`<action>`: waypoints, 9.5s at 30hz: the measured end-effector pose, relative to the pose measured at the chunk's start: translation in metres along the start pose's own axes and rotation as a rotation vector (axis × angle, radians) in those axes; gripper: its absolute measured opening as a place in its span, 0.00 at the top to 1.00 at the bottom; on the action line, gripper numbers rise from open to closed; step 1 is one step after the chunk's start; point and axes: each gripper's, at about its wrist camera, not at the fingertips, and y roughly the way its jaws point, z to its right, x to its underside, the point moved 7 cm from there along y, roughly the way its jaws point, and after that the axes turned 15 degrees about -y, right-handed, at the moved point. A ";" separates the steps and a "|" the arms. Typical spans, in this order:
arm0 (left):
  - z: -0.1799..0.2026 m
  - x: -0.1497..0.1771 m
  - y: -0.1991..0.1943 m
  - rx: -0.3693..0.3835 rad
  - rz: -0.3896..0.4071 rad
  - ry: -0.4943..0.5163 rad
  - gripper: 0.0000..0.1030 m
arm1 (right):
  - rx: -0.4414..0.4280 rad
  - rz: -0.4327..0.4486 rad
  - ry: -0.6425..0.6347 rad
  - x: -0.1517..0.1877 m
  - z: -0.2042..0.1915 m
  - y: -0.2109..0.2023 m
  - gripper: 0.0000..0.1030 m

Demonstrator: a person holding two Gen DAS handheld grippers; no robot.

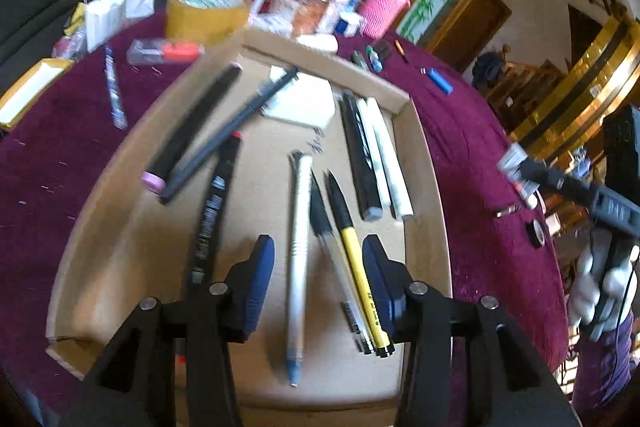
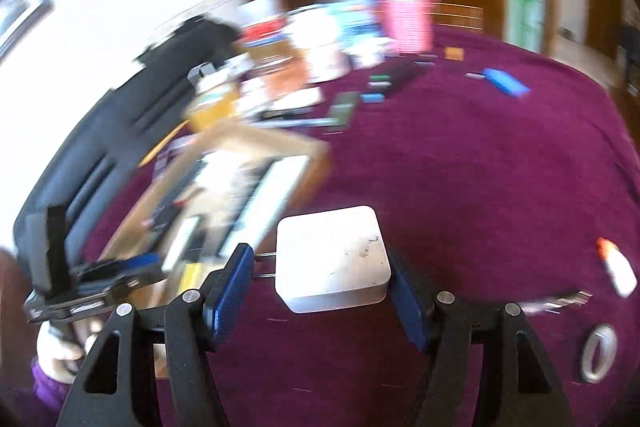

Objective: Organize rigid objects
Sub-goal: 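Carry the white charger block into the tray and open the right tool, then close the left tool on the black clear-barrel pen while the right tool grasps the orange-capped white bottle, then carry the pen and bottle into the tray and open both tools, then close the right tool on the black tape roll, then carry the black tape roll toward the tray with the right tool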

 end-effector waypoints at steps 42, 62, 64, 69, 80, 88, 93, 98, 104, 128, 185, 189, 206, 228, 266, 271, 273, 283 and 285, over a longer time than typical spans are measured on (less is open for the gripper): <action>0.032 -0.005 -0.087 0.138 0.178 0.084 0.20 | 0.202 0.074 0.192 0.067 0.080 -0.061 0.26; 0.266 0.079 0.070 0.128 -0.105 0.608 0.20 | 0.464 -0.031 0.357 0.130 0.291 -0.062 0.45; 0.282 0.087 0.090 0.109 -0.127 0.666 0.21 | 0.441 -0.055 0.361 0.138 0.290 -0.052 0.57; 0.321 0.110 0.149 0.084 -0.168 0.827 0.21 | 0.446 -0.071 0.309 0.139 0.281 -0.051 0.60; 0.336 0.122 0.200 0.008 -0.219 0.951 0.83 | 0.405 -0.033 0.336 0.141 0.282 -0.052 0.59; 0.327 0.117 0.177 0.078 -0.246 0.810 0.90 | 0.415 -0.038 0.331 0.139 0.282 -0.050 0.60; 0.318 0.107 0.143 0.138 -0.226 0.710 0.90 | 0.426 -0.039 0.332 0.139 0.281 -0.051 0.60; 0.302 0.090 0.103 0.191 -0.192 0.603 0.90 | 0.415 -0.019 0.361 0.141 0.283 -0.054 0.60; 0.270 0.062 0.058 0.200 -0.115 0.496 0.90 | 0.389 0.020 0.411 0.143 0.289 -0.059 0.61; -0.002 -0.008 -0.035 0.043 0.068 -0.002 0.90 | 0.055 0.086 0.155 0.039 0.043 -0.028 0.71; 0.046 -0.006 -0.064 -0.279 0.347 0.189 0.11 | 0.044 0.086 0.045 0.037 -0.077 -0.002 0.27; 0.059 0.006 -0.062 -0.259 0.328 0.224 0.11 | 0.059 0.071 0.121 0.060 -0.054 -0.006 0.25; 0.094 0.041 -0.048 -0.146 0.227 0.281 0.11 | 0.497 0.097 0.630 0.186 0.206 -0.136 0.26; 0.017 0.002 -0.071 -0.187 0.258 0.032 0.11 | 0.056 -0.051 0.302 0.141 0.097 -0.032 0.69; -0.052 -0.068 -0.063 -0.229 0.251 -0.129 0.11 | 0.066 -0.003 0.193 0.095 0.042 0.006 0.75; -0.018 -0.056 -0.037 -0.199 0.196 -0.035 0.11 | 0.013 0.031 0.240 0.094 0.042 0.003 0.79; -0.011 -0.052 -0.030 -0.192 0.178 -0.021 0.11 | -0.009 0.047 0.252 0.093 0.042 -0.002 0.82; -0.022 -0.030 -0.034 -0.207 0.167 -0.017 0.11 | -0.096 0.097 0.239 0.071 0.015 -0.010 0.82; -0.027 -0.027 -0.038 -0.224 0.175 -0.011 0.11 | -0.121 0.107 0.226 0.065 0.003 -0.014 0.82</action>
